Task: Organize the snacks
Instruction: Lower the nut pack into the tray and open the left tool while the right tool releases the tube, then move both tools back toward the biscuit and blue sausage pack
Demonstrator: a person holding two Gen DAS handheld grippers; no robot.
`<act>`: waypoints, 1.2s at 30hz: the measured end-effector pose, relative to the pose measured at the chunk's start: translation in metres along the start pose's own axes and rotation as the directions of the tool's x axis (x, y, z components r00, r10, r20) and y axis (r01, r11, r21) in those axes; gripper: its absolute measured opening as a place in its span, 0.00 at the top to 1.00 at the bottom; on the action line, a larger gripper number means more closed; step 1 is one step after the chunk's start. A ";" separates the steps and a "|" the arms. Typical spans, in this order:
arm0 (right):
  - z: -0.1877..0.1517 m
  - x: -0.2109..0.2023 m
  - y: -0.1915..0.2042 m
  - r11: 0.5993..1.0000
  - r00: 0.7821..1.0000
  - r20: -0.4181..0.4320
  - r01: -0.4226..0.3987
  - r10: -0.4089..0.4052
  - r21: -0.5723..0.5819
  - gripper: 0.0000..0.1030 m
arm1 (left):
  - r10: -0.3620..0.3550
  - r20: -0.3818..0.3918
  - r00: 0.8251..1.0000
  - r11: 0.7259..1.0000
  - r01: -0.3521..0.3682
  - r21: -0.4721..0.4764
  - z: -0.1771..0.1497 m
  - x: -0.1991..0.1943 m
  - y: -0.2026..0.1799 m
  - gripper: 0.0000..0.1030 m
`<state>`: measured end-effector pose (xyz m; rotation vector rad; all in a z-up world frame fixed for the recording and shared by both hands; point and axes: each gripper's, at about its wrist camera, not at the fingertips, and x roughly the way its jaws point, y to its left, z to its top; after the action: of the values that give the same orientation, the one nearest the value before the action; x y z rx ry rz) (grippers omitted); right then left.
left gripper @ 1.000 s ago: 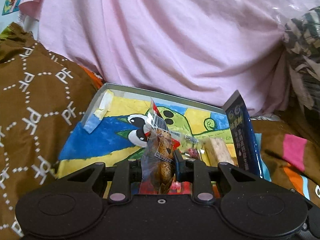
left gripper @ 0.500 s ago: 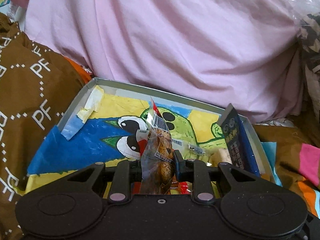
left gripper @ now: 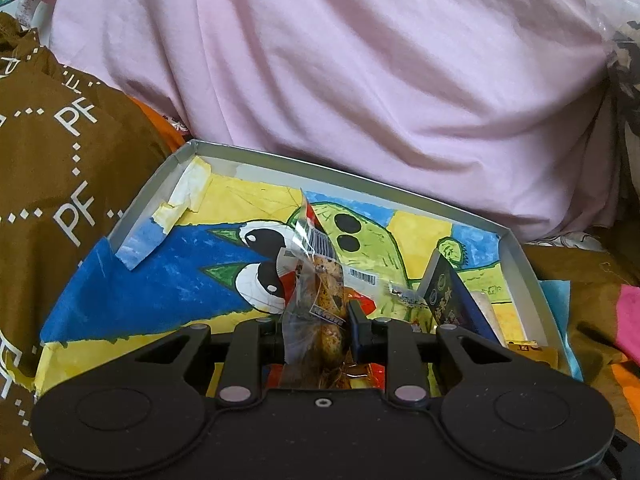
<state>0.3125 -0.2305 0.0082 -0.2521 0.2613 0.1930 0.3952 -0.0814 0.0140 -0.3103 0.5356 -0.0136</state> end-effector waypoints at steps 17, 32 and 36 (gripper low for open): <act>0.003 -0.007 0.007 0.999 0.999 0.028 -0.036 0.036 -0.003 0.43 | 0.058 0.030 0.998 0.998 -0.057 -0.027 0.008 -0.020 0.020 0.35; 0.018 -0.052 0.002 0.992 0.995 0.096 -0.047 0.036 0.115 0.05 | 0.065 0.127 0.990 0.997 -0.070 0.038 0.008 -0.076 0.026 0.01; 0.020 -0.072 0.002 0.989 0.993 0.114 -0.050 0.035 0.139 0.01 | 0.066 0.138 0.988 0.997 -0.071 0.031 0.006 -0.096 0.030 0.01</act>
<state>0.2488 -0.2342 0.0468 -0.0943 0.1690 0.2289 0.3136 -0.0427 0.0578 -0.2556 0.4093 0.0644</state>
